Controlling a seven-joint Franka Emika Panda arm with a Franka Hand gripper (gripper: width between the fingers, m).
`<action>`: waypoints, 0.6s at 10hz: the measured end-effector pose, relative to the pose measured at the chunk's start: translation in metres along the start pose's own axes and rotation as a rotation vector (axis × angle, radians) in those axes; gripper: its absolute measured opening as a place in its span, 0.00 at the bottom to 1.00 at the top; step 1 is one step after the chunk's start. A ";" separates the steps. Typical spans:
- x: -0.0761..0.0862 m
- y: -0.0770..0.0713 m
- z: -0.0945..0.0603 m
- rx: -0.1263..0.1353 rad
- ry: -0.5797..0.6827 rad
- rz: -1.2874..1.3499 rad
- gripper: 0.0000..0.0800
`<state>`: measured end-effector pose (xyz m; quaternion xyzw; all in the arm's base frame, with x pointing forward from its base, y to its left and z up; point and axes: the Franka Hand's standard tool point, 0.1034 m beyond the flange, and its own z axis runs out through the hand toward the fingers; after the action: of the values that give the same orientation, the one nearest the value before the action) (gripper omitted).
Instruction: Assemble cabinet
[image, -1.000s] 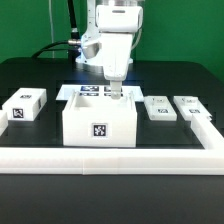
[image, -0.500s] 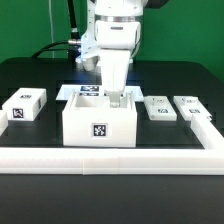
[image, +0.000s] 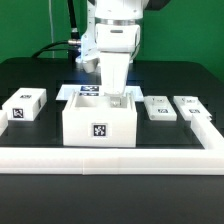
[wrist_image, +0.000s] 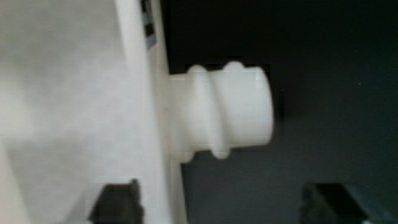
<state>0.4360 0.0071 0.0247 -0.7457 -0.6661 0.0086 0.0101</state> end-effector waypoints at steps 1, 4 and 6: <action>0.000 0.000 0.000 0.000 0.000 0.000 0.44; 0.000 0.001 0.000 -0.002 0.000 0.001 0.04; 0.000 0.001 0.000 -0.004 0.001 0.001 0.04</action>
Offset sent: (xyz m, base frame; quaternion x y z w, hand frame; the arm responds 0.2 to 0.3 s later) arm 0.0000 0.0000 0.0000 0.0000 0.0000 0.0000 1.0000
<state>0.4369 0.0067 0.0250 -0.7461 -0.6657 0.0072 0.0089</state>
